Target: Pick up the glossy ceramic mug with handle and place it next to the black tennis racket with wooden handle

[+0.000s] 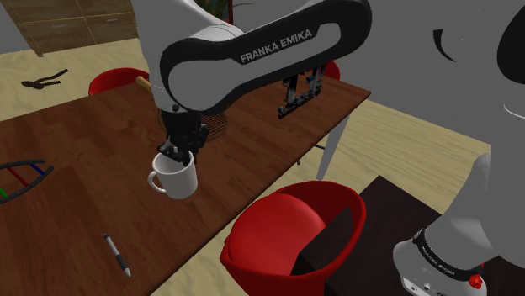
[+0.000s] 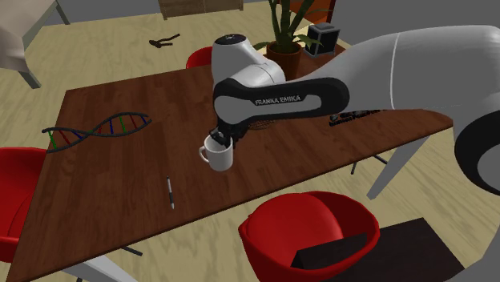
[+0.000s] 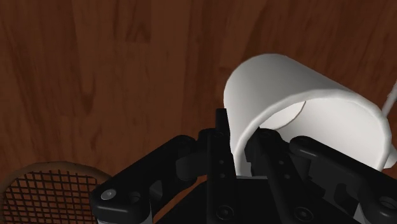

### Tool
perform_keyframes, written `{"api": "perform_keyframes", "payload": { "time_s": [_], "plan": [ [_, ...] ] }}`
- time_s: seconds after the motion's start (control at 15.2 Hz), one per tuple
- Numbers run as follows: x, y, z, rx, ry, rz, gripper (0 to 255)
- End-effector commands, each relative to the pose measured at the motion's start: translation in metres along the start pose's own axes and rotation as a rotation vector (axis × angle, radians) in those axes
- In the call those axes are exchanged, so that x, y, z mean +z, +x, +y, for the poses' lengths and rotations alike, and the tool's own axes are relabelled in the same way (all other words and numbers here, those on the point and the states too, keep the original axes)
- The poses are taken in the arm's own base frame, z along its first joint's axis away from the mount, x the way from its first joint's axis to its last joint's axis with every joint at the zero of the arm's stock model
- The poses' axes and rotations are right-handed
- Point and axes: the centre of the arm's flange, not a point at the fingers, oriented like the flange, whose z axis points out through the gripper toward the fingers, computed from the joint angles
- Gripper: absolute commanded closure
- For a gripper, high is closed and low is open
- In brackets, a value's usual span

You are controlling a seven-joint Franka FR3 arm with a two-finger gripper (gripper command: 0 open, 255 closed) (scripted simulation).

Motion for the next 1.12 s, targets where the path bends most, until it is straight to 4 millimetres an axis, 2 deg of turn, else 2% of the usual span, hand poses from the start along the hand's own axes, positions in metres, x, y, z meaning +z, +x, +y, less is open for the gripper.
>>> {"api": "perform_keyframes", "payload": {
  "time_s": [0.0, 1.06],
  "plan": [
    [-0.011, 0.000, 0.000, 0.000, 0.000, 0.000, 255],
    [-0.095, 0.003, -0.004, 0.000, 0.000, 0.000, 255]
  ]
}}
